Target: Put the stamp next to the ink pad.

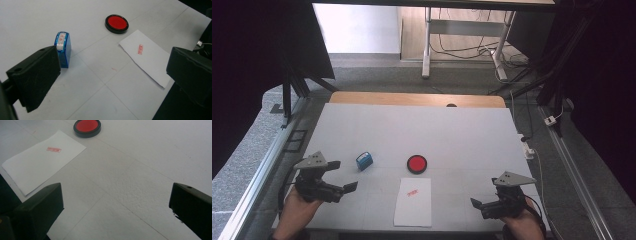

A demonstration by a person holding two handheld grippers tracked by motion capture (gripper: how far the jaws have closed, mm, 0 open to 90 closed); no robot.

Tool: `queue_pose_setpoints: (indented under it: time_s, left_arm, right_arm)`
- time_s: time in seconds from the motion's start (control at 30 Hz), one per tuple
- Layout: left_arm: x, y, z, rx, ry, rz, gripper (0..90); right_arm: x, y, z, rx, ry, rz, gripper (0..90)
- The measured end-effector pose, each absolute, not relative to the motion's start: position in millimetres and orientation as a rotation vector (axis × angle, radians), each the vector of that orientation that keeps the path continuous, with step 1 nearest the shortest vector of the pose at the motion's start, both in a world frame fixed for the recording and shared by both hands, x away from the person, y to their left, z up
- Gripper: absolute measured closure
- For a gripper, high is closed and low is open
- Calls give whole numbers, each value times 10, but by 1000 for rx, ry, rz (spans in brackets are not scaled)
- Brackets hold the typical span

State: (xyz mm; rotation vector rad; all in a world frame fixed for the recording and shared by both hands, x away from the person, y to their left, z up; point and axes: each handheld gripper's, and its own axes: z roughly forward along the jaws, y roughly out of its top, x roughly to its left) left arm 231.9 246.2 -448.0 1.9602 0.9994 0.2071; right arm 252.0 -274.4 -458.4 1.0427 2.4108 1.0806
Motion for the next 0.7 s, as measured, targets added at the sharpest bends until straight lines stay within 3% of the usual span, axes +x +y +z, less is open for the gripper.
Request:
queue_pose_setpoints:
  time_s: [0.7]
  left_arm:
    - [1910, 2791, -4685, 1881, 1077, 154, 0]
  right_arm:
    - [2523, -2742, -4586, 1044, 2411, 1077, 0]
